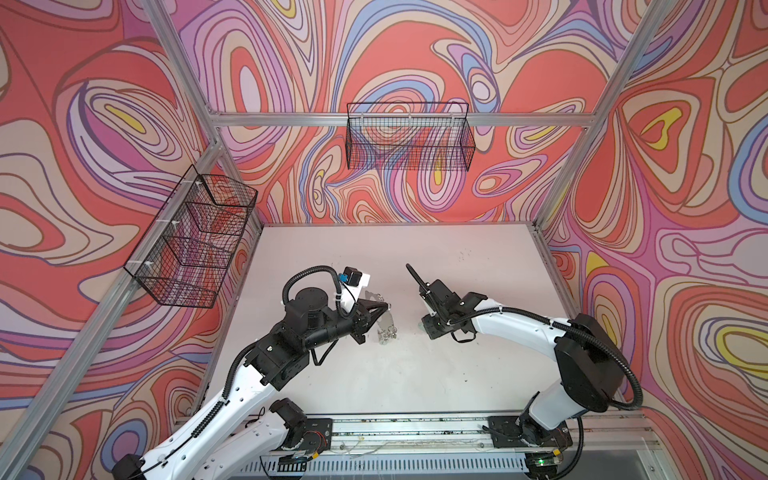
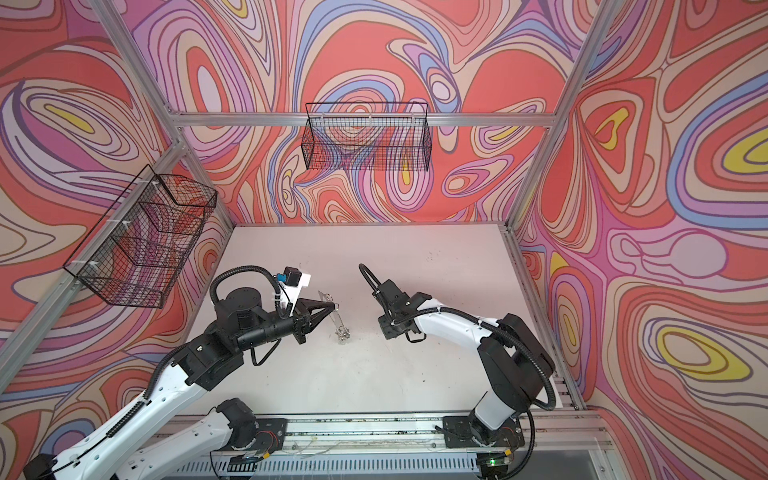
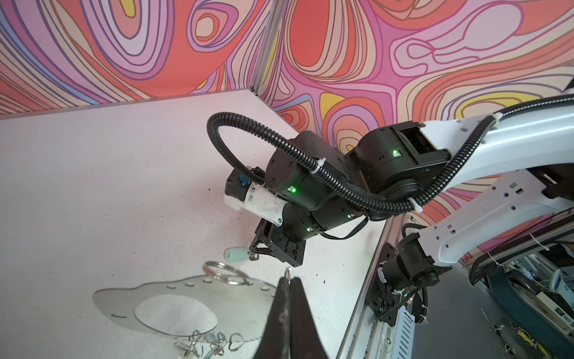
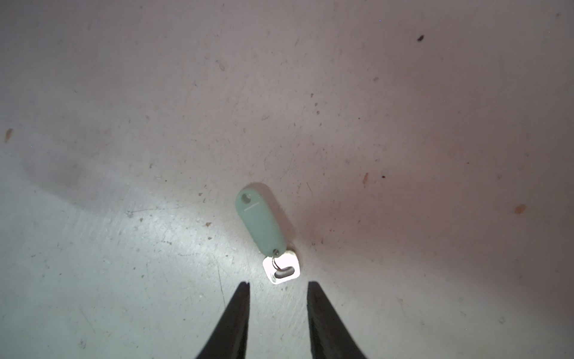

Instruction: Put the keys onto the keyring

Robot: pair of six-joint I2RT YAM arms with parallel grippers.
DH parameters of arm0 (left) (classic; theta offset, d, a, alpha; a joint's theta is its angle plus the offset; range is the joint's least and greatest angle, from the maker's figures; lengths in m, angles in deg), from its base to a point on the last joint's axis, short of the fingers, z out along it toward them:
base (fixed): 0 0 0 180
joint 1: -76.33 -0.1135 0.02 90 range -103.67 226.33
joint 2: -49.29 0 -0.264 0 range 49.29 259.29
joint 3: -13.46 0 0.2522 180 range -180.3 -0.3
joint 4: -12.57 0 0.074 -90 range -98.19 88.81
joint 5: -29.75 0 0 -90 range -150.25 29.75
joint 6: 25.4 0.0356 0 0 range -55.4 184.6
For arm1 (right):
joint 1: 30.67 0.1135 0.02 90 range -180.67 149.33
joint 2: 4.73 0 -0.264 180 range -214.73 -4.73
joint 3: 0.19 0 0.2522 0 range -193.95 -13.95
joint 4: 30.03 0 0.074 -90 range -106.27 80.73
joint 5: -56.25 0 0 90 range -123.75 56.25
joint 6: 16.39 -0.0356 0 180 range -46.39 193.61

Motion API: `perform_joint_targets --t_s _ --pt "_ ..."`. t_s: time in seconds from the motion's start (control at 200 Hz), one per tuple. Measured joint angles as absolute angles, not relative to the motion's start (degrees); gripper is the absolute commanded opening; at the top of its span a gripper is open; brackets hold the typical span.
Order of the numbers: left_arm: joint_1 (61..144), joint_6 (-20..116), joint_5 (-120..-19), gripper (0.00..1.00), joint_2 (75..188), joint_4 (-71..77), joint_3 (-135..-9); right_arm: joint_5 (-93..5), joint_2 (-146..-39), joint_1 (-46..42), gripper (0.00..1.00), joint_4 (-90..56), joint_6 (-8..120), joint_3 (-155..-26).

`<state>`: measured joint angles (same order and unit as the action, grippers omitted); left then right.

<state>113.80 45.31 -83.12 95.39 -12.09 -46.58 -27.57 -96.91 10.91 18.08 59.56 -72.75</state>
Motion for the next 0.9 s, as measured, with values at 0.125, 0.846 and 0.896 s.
perform_joint_targets --t_s 0.125,0.846,0.896 --pt "113.8 45.3 -83.1 0.00 95.4 -12.1 -46.6 -27.9 -96.9 10.9 0.34 18.1 59.9 -73.0" --pt "113.8 45.5 -82.3 0.00 94.8 -12.1 -46.6 -27.1 -104.3 12.2 0.34 22.8 62.7 -76.0" --pt "113.8 45.5 -82.3 0.00 94.8 -12.1 -46.6 -27.1 -104.9 12.2 0.33 22.8 62.7 -76.0"
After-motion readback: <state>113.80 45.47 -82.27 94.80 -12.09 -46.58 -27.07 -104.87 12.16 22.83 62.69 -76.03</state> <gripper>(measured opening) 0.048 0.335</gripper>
